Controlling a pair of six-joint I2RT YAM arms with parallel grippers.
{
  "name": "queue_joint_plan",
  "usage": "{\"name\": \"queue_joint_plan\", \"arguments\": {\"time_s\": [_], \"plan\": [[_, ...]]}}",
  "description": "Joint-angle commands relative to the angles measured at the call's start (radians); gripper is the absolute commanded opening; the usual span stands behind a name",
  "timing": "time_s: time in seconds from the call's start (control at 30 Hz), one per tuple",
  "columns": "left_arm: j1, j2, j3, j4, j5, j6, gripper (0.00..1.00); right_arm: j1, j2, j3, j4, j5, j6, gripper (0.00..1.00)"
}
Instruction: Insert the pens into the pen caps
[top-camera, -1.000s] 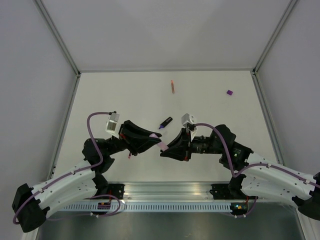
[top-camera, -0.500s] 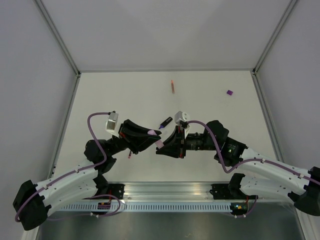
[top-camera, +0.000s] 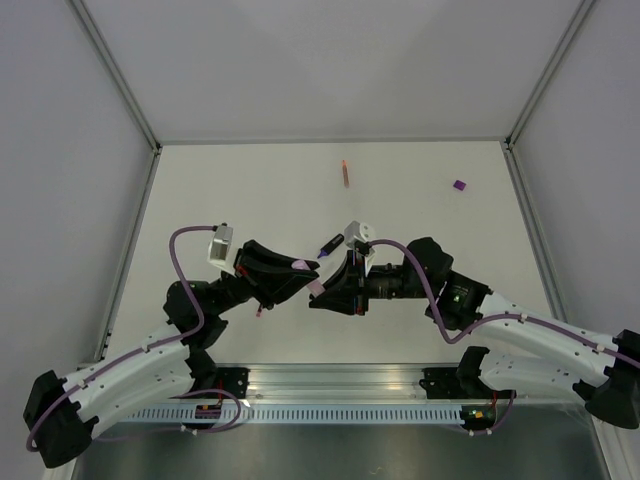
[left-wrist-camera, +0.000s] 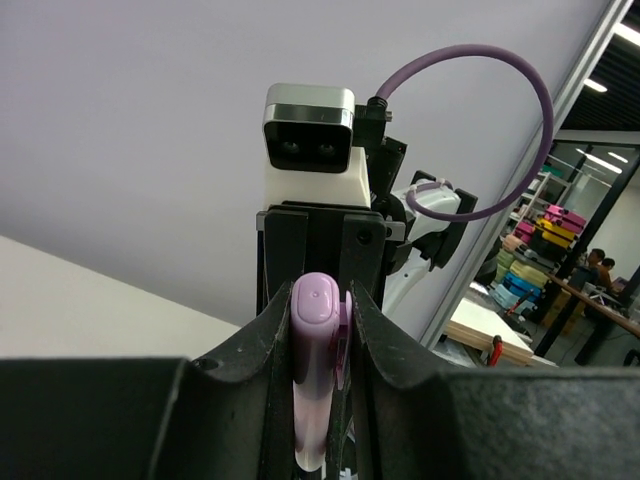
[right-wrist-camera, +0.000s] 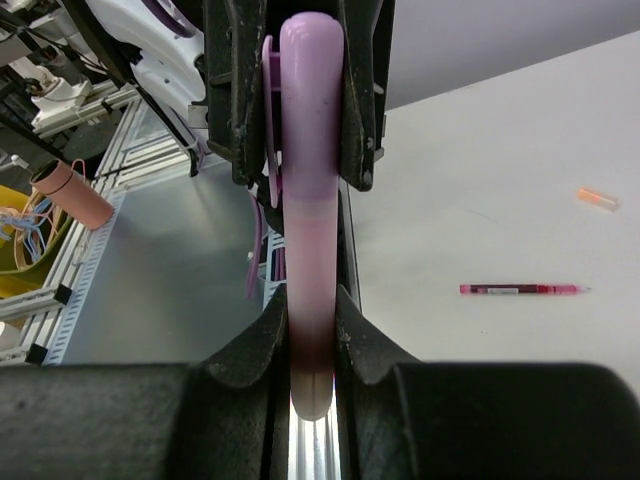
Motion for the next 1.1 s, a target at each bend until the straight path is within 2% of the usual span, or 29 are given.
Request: {"name": "queue_joint_plan", "arguments": {"time_s": [0.0,0.03,0.07,0.13,0.2,0.23,0.43,0.77,1.07], "plan": [[-0.038,-0.07,-0.009,-0.348,0.087,0.002,0.25,-0.024,-0.035,0.008,0.322,0.068,-0.02,0.0],[-0.038,-0.094,0.007,-0.373,0.068,0.015,0.27,-0.023,-0.038,-0.021,0.324,0.06,-0.02,0.0],[-0.038,-0.136,0.016,-0.416,0.038,0.019,0.36,-0.022,-0.04,-0.03,0.319,0.059,-0.022,0.0],[-0.038,-0.167,0.045,-0.457,0.016,0.041,0.43,-0.022,-0.047,-0.05,0.318,0.059,-0.022,0.0],[-0.038,-0.203,0.064,-0.522,-0.012,0.061,0.55,-0.022,-0.051,-0.06,0.327,0.053,-0.019,0.0],[-0.038,-0.211,0.08,-0.54,-0.018,0.068,0.65,-0.022,-0.052,-0.061,0.327,0.05,-0.014,0.0],[-0.038,-0.268,0.123,-0.661,-0.061,0.107,0.82,-0.021,-0.052,-0.061,0.327,0.019,0.007,0.0],[-0.038,-0.271,0.229,-0.844,-0.153,0.225,0.85,-0.021,-0.055,-0.078,0.33,0.008,0.018,0.0],[-0.038,-0.224,0.386,-0.91,-0.277,0.331,0.87,-0.022,-0.014,-0.081,0.327,-0.015,0.032,0.0]]}}
